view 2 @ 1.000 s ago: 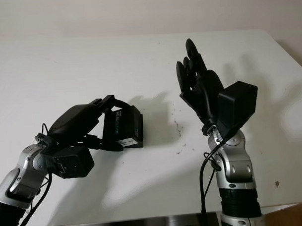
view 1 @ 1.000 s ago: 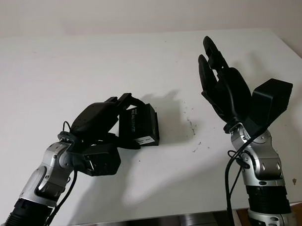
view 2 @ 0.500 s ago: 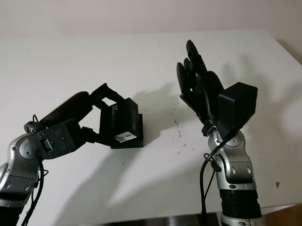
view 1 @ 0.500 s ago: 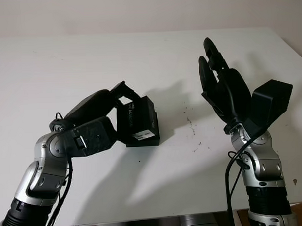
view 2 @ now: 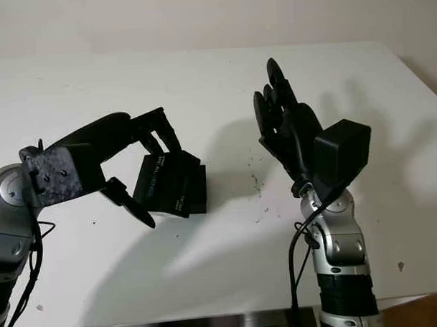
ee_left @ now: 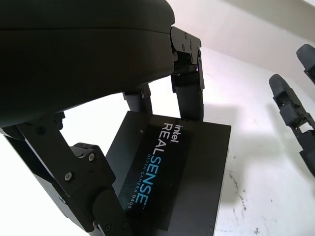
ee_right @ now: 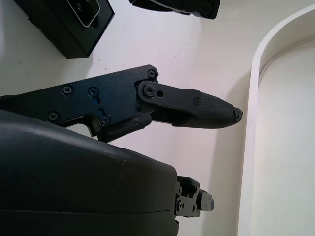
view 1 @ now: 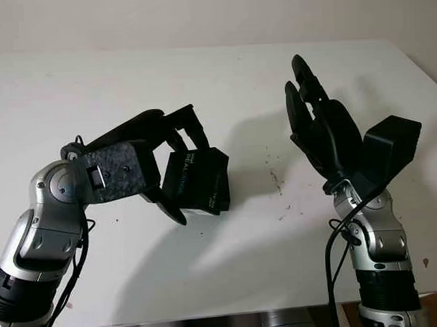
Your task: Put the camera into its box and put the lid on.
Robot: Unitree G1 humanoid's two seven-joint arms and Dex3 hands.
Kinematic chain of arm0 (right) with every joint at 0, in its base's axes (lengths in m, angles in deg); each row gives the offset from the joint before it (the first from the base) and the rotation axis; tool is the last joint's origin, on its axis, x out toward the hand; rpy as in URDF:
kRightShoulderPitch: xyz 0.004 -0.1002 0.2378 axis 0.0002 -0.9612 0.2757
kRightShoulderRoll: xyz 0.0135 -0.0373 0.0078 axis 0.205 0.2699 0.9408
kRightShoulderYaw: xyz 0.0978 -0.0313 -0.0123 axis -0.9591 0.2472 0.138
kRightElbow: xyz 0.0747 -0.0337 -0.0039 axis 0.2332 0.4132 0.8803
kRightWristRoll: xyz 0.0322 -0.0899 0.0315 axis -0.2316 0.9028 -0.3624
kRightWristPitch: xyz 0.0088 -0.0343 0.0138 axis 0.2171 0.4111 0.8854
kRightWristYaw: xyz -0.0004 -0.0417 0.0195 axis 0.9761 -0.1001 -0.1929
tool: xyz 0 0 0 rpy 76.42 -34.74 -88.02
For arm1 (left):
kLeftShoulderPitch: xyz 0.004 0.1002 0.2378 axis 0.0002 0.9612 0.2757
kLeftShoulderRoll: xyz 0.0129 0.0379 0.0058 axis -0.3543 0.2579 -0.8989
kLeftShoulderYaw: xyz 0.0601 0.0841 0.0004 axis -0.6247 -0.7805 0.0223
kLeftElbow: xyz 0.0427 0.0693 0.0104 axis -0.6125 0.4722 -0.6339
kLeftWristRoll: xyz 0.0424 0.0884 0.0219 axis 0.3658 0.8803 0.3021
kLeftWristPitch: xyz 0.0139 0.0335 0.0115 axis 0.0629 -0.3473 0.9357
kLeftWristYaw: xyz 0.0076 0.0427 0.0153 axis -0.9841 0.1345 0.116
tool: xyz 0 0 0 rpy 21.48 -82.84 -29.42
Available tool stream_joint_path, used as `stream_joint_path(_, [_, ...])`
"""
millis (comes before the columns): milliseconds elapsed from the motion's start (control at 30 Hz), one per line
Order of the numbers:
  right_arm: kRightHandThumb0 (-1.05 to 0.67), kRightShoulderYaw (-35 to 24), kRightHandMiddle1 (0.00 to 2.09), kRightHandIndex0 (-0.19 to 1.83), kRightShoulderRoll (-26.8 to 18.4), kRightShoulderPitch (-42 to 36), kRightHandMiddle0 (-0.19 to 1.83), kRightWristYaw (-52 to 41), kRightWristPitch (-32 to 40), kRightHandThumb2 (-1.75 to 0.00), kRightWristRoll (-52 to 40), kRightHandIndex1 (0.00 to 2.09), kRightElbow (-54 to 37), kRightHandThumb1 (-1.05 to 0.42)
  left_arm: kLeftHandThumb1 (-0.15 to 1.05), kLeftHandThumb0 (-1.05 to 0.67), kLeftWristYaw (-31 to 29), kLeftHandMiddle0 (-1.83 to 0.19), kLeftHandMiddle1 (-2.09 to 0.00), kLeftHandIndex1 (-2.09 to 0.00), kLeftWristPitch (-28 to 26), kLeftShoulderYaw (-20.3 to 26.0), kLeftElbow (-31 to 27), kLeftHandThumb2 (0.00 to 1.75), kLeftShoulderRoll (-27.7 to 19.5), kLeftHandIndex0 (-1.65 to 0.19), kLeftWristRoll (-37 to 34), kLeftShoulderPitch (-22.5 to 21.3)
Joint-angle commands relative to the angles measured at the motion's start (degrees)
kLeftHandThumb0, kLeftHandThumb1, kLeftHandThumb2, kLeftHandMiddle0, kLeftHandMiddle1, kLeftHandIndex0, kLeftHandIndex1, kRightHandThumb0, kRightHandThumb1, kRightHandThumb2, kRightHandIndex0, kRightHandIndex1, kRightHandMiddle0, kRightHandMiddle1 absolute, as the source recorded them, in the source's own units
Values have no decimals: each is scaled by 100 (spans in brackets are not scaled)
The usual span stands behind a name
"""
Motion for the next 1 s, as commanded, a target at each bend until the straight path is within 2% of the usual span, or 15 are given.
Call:
stream_joint_path(0, [-67,-6,7,-10,-11,16,-6,-7,-87,-57,0,5,-35,-105,90,-16,94,-35,-181,-179,8,-124,27,5,-35,-25,155,-145])
stream_joint_path(367, [-69,5,7,-10,45,80,-6,27,-57,-55,-33,5,56,-105,91,-15,500,-29,-183,-176,-450,-520,73,6,313,-25,900,-163])
stream_joint_path(667, [-68,38,7,-10,112,96,-7,98,-31,-55,-36,5,66,-105,91,-15,762,-33,-160,-161,-674,-638,-46,5,684,-28,1123,5])
stream_joint_path(967, [-68,65,7,-10,163,88,-6,162,11,-55,-21,5,60,-105,91,-18,721,-30,-171,-166,-962,-623,-99,5,853,-27,1067,49])
